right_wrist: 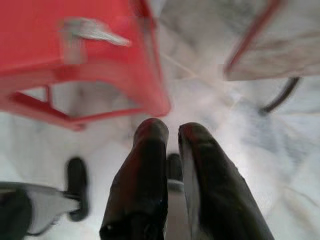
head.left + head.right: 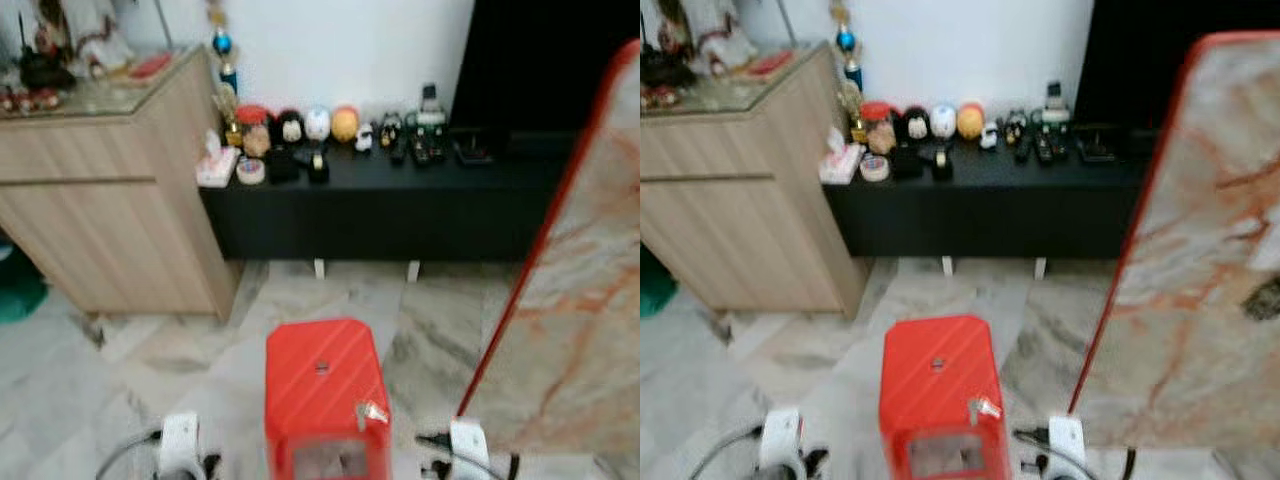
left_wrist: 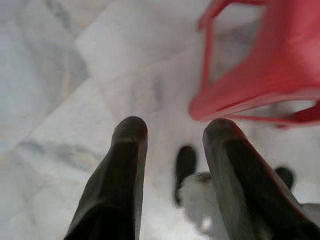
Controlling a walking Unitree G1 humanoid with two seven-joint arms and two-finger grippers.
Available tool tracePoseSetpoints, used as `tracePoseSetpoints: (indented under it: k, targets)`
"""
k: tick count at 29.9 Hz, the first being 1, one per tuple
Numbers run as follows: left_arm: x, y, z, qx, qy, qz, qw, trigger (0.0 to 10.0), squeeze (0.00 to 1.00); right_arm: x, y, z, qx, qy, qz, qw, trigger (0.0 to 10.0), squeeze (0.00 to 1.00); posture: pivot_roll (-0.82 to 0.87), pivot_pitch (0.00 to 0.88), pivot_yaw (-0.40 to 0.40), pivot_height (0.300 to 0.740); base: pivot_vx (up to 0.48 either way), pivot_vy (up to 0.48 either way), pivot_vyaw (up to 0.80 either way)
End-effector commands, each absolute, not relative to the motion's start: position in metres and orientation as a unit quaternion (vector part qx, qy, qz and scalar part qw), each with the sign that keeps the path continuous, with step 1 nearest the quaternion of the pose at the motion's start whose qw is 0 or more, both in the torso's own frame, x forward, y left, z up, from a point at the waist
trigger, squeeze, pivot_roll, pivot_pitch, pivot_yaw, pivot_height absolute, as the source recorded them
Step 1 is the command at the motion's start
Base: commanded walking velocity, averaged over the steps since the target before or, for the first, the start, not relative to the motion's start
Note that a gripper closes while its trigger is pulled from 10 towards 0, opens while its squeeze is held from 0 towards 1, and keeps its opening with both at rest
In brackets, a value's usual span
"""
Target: Hang keys on a hook
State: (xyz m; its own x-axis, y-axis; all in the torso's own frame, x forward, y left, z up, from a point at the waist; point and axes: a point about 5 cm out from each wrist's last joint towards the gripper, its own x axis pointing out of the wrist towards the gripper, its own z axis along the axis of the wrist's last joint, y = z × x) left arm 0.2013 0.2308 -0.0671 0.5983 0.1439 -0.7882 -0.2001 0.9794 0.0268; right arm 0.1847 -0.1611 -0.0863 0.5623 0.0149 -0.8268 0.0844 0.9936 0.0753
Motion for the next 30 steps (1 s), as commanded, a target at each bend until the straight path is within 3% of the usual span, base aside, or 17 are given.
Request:
tracePoseSetpoints:
  k: [1, 18, 30]
  targets:
    - [0.2001, 0.2259, -0.0692, -0.037, 0.444, 0.092, 0.891, 10.0, 0.00, 0.1849, -0.1663, -0.0856, 0.047, 0.463, -0.018, 0.885, 10.0, 0.00, -0.01, 0.000, 0.015, 0.740, 0.000, 0.000, 0.00]
    - [0.2058, 0.2175, -0.0678, -0.047, 0.435, 0.084, 0.895, 10.0, 0.00, 0.1865, -0.1658, -0.0847, 0.046, 0.457, -0.017, 0.888, 10.0, 0.00, -0.02, 0.000, 0.018, 0.740, 0.000, 0.000, -0.07]
    - [0.2023, 0.2178, -0.0698, -0.049, 0.441, 0.085, 0.892, 10.0, 0.00, 0.1871, -0.1655, -0.0844, 0.050, 0.456, -0.017, 0.888, 10.0, 0.00, -0.01, 0.000, 0.016, 0.740, 0.000, 0.000, 0.80]
